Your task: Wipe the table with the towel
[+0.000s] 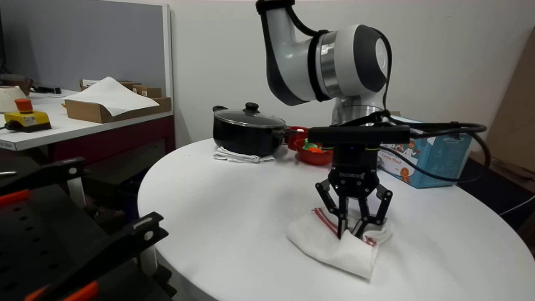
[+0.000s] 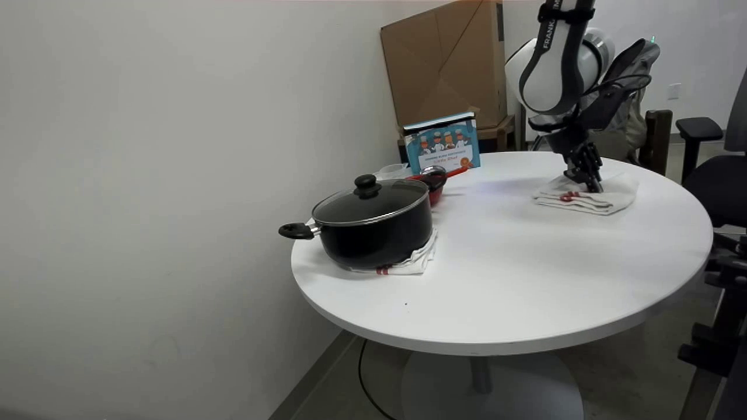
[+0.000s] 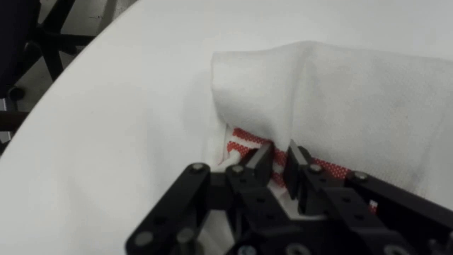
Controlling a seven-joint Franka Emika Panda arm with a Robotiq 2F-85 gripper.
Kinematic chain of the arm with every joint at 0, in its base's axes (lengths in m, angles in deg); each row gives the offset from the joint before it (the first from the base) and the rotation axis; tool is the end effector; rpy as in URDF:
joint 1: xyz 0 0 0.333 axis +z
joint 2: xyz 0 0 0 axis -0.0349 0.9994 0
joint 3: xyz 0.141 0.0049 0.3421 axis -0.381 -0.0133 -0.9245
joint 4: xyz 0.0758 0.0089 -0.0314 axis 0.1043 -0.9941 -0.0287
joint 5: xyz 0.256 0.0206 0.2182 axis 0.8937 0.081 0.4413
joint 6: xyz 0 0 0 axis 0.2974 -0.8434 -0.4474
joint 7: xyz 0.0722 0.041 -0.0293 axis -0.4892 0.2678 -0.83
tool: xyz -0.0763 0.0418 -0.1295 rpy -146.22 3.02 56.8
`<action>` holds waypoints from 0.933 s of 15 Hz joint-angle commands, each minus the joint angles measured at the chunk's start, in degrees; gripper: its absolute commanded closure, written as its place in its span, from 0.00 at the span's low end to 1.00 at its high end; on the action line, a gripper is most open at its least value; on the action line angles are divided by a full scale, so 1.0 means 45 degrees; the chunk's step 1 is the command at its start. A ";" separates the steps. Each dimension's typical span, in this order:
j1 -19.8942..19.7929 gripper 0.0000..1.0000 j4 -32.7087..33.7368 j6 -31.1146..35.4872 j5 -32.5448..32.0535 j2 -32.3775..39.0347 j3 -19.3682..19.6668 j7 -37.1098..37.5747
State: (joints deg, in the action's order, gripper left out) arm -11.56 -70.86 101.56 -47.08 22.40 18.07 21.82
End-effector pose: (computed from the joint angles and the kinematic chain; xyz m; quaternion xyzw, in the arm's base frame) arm 0.5176 -0.2344 0.1074 0.9732 0.0436 -0.1872 0.1261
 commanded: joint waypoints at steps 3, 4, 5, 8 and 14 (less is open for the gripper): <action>0.0412 0.89 -0.4565 0.1707 -0.1860 -0.2075 0.0208 -0.0553; 0.0569 0.64 -0.5301 0.2033 -0.2292 -0.2380 0.0346 -0.0388; 0.0733 0.62 -0.6028 0.2356 -0.2626 -0.2682 0.0480 -0.0130; 0.1269 0.40 -0.7835 0.3098 -0.3304 -0.3431 0.0882 0.0708; 0.1470 0.01 -0.8635 0.3142 -0.2901 -0.4032 0.0821 0.1445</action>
State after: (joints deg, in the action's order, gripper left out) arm -5.70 -107.53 115.02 -60.46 6.83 21.12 26.74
